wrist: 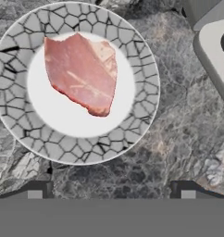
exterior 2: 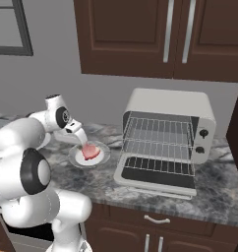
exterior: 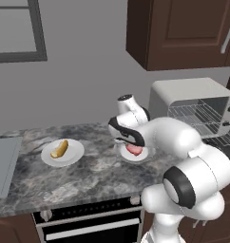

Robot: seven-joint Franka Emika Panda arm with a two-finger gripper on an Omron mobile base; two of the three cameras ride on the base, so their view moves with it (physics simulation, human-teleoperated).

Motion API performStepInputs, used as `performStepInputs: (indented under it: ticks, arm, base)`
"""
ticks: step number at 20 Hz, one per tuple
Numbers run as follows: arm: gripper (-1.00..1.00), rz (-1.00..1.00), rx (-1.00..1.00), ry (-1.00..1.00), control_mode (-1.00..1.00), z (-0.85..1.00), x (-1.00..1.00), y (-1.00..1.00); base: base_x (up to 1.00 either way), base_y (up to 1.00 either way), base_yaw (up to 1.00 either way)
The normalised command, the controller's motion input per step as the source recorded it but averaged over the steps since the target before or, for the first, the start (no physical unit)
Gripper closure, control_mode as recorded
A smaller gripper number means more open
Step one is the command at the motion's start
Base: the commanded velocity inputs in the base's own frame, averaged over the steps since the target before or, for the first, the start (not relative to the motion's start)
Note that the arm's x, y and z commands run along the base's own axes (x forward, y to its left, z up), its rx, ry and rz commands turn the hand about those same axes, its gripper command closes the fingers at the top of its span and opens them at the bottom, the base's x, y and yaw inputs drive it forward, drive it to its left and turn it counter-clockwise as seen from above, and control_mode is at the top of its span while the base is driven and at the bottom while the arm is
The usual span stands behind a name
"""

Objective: Open the toaster oven door. Place the hotdog bun on the top rack in the toaster oven and place the steak on the bottom rack.

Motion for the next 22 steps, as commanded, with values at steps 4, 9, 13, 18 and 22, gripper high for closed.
performStepInputs:
  ticks: [4, 9, 13, 18, 22]
  arm:
    - [-1.0, -0.02, 0.0, -0.08, -1.0, -0.33, 0.13, 0.0]
    - [-1.0, 0.0, 0.0, 0.0, -1.0, -0.21, 0.23, -0.04]
    - [-1.0, 0.0, 0.0, 0.0, -1.0, -0.05, 0.29, 0.0]
    - [-1.0, 0.05, 0.0, 0.0, -1.0, -0.06, 0.21, 0.06]
    - [-1.0, 0.05, 0.0, 0.0, -1.0, -0.15, 0.17, 0.0]
  base:
    - [0.0, 0.0, 0.0]
    - [0.0, 0.0, 0.0]
    - [0.0, 0.0, 0.0]
    - [0.0, 0.0, 0.0]
    - [0.0, 0.0, 0.0]
